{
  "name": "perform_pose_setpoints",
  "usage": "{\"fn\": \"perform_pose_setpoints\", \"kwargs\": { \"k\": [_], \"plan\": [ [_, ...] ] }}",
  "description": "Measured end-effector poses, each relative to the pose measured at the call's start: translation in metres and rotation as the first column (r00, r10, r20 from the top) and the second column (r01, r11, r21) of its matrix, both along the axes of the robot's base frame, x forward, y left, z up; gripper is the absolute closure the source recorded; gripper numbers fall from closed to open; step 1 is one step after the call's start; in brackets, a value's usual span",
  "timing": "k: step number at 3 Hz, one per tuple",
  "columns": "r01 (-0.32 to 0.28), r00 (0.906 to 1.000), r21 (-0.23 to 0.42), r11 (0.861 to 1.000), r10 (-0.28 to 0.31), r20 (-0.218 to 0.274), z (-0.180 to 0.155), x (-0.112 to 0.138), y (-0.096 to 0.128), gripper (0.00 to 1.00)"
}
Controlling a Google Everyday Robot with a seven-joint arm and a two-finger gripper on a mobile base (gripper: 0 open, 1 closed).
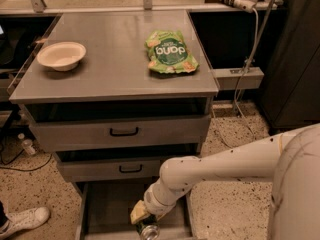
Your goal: Place green can into bottom drawer
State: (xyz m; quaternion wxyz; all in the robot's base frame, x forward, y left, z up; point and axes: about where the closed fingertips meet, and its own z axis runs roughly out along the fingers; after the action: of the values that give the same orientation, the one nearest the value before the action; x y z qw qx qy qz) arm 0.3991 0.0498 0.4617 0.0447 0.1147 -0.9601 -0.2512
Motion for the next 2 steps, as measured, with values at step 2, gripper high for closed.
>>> {"fn": "perform_pose_setpoints", "kwargs": {
  "k": [2],
  "plan": [
    [0.01,0.9996,0.032,0.999,-0.009,-0.028,-0.029,0.004,0.006,1.0]
  ]
}}
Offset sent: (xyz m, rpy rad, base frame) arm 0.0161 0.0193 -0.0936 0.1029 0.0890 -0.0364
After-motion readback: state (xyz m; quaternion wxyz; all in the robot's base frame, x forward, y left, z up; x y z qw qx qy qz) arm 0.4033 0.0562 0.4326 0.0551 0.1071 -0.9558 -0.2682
